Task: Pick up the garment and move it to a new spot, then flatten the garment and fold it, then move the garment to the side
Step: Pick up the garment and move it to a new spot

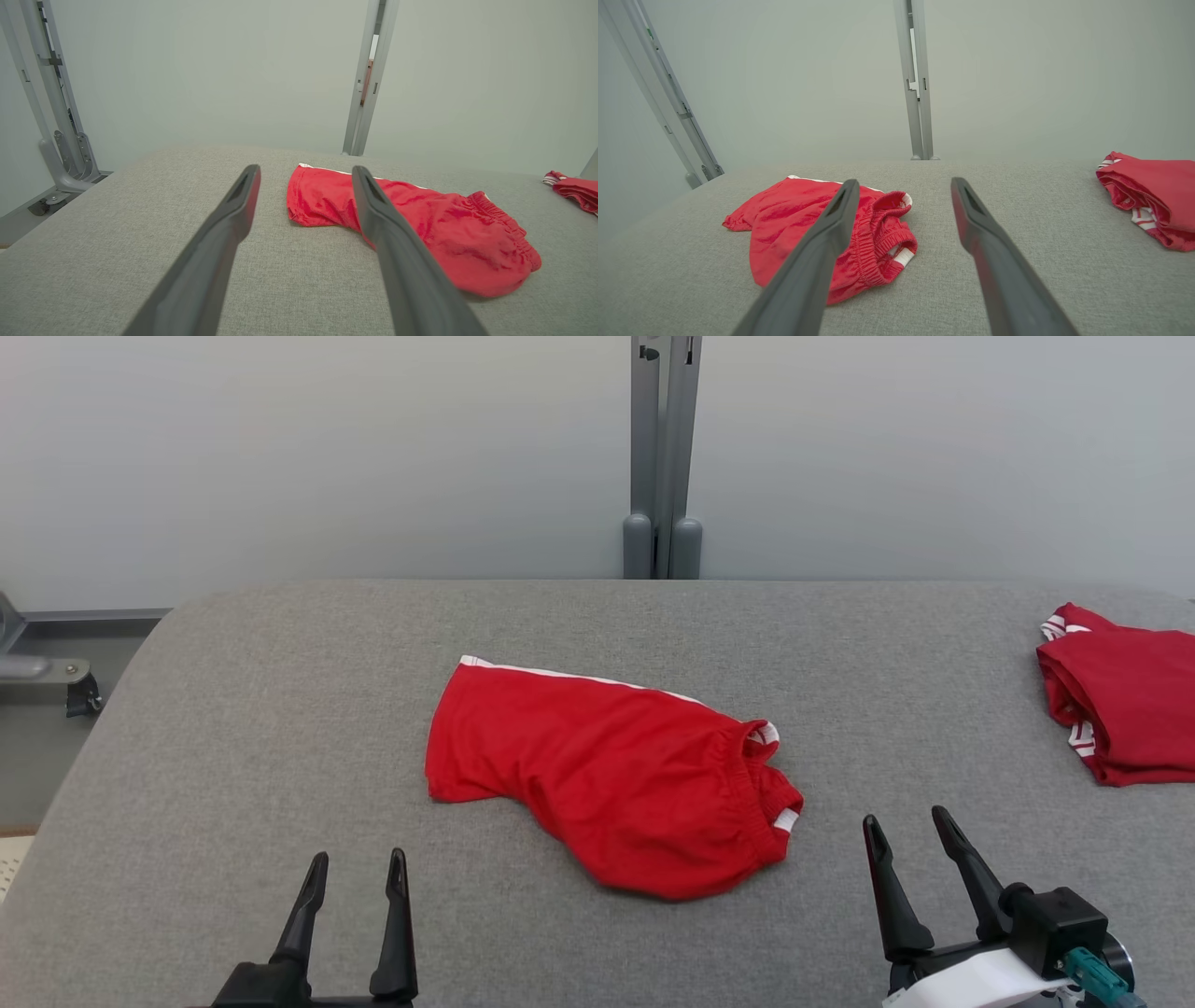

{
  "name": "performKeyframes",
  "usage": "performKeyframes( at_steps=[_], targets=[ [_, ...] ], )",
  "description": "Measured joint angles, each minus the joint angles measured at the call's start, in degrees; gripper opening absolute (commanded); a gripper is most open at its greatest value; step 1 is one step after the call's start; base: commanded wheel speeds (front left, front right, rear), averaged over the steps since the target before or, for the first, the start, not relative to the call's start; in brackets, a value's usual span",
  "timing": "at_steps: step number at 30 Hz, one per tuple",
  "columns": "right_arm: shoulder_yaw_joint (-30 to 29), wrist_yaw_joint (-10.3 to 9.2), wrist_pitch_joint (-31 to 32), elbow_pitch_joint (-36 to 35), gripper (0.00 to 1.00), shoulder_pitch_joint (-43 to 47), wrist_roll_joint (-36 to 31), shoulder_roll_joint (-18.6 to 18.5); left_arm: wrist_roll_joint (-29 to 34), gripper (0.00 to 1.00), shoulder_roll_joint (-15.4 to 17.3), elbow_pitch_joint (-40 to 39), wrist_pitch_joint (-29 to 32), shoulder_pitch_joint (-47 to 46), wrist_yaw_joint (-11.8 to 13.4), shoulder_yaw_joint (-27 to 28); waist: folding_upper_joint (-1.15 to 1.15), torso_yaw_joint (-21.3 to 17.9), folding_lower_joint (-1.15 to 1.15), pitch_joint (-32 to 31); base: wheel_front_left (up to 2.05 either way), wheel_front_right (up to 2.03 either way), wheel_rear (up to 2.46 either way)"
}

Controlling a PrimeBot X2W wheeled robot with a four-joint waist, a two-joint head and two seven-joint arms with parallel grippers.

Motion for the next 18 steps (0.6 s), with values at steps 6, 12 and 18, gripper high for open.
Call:
performKeyframes(
  at_steps=[6,12,18],
  targets=[
    [-0.2,0.00,0.0,0.0,1.00,0.3,0.0,0.0,0.1,1.00,0.0,0.1,0.0,-0.1,0.0,-0.6,0.00,-0.6,0.00,-0.1,0.00,0.00,0.00],
    [-0.2,0.00,0.0,0.0,1.00,0.4,0.0,0.1,0.5,1.00,0.0,0.3,0.0,-0.2,-0.2,-0.9,0.00,-1.0,0.00,0.0,0.00,0.00,0.00],
    [-0.2,0.00,0.0,0.1,1.00,0.4,0.0,0.2,0.6,1.00,0.0,0.4,0.0,-0.2,-0.2,-1.2,0.00,-1.2,0.00,-0.1,0.00,0.00,0.00]
  ],
)
